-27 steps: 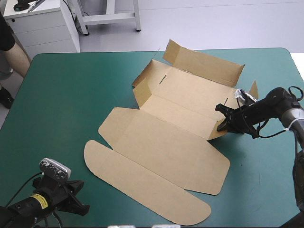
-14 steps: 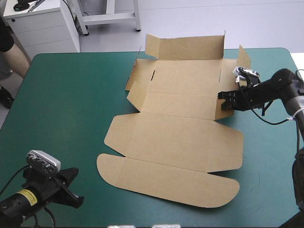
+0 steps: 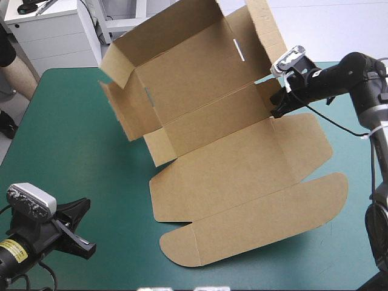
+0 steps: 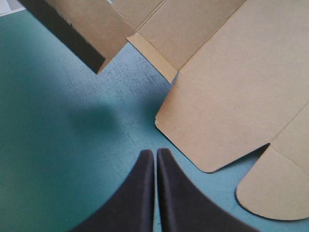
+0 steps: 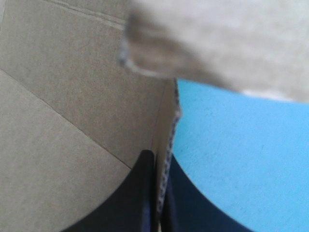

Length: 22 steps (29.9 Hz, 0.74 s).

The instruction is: Fold the box

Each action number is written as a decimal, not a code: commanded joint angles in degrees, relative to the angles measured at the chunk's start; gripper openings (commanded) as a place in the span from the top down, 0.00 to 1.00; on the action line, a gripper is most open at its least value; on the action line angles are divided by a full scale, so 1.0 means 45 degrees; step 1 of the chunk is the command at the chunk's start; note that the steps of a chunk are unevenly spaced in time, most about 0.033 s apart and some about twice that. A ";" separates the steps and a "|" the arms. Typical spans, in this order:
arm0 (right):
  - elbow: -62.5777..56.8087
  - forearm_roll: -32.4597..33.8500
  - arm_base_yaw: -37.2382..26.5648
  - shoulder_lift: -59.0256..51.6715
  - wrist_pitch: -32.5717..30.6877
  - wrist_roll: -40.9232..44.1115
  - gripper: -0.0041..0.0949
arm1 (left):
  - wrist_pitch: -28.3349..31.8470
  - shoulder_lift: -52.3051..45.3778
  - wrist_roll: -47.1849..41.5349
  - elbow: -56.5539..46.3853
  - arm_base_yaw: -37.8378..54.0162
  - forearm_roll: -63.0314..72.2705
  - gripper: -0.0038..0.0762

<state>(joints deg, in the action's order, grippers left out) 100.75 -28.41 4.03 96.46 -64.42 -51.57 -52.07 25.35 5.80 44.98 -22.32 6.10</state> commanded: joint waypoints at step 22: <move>0.0677 0.1249 0.3790 0.1961 0.3241 -0.8734 0.98 | 0.0820 0.0094 0.0027 0.0388 -0.0018 0.0069 0.96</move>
<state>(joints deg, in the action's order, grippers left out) 101.81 -21.10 20.62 106.65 -53.73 -89.79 -52.12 25.35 5.80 44.98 -22.32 6.05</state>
